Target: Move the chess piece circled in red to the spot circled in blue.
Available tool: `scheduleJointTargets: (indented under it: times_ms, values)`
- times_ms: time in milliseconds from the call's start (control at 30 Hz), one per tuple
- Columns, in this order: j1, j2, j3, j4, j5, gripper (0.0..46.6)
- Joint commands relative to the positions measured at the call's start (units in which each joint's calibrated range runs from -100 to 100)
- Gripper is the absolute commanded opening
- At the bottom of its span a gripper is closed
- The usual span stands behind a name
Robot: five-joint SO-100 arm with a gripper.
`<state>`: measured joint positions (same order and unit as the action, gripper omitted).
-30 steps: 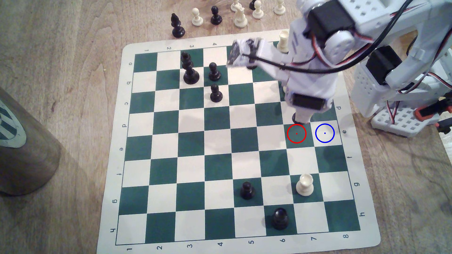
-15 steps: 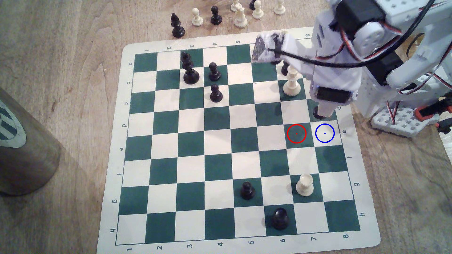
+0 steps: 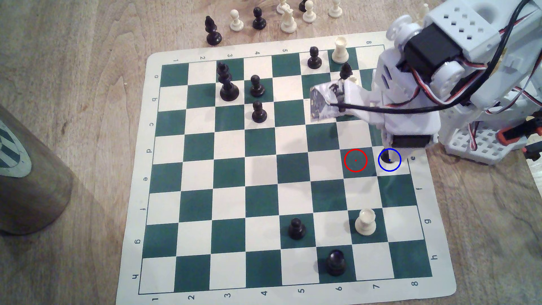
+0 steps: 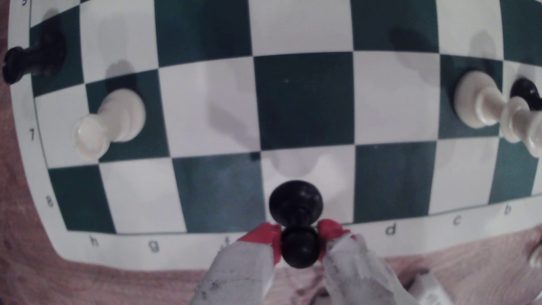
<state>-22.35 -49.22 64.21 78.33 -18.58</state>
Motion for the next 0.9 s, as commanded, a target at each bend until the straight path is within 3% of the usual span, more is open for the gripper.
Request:
scheduleJointTargets:
  times_ms: [0,867]
  values:
    - [-0.5,1.0,0.4,-1.4,-0.1,0.3]
    - [-1.2,8.6,4.3,-7.7,0.0,0.8]
